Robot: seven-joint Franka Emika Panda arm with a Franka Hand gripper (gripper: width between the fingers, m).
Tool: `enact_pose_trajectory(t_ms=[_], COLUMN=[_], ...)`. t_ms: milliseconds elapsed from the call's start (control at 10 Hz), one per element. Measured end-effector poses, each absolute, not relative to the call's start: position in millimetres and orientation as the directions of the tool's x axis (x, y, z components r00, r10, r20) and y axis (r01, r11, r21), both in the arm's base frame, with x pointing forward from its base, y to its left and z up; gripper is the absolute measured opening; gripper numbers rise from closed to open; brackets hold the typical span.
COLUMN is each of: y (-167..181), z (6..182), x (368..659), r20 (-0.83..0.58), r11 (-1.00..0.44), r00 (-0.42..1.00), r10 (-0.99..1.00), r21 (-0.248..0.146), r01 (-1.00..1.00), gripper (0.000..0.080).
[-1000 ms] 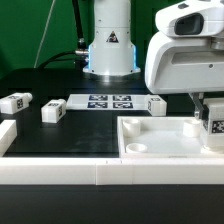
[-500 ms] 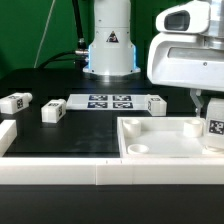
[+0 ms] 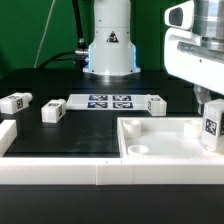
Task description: Assemble one leg
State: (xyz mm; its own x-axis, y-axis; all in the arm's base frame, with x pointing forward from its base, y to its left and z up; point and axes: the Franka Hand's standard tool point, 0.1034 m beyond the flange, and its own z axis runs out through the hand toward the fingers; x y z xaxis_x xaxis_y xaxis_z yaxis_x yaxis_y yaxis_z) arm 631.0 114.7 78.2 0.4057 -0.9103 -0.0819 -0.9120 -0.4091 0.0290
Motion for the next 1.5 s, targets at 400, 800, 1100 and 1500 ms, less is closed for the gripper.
enact_pose_trajectory(t_ms=[400, 800, 1100, 1500], y=[113, 115, 123, 125], z=[77.8, 77.9, 77.3, 77.5], x=[631, 632, 631, 634], r20=[-0.099, -0.103, -0.105, -0.083], r11=[-0.16, -0.206, -0.485, -0.796], r00=[0.154, 0.202, 0.482, 0.797], r10=[-0.983, -0.974, -0.87, -0.599], r21=[0.048, 0.033, 0.005, -0.047], r01=[-0.986, -0.978, -0.875, -0.603], gripper=[0.029, 0.0546, 0.0647, 0.0649])
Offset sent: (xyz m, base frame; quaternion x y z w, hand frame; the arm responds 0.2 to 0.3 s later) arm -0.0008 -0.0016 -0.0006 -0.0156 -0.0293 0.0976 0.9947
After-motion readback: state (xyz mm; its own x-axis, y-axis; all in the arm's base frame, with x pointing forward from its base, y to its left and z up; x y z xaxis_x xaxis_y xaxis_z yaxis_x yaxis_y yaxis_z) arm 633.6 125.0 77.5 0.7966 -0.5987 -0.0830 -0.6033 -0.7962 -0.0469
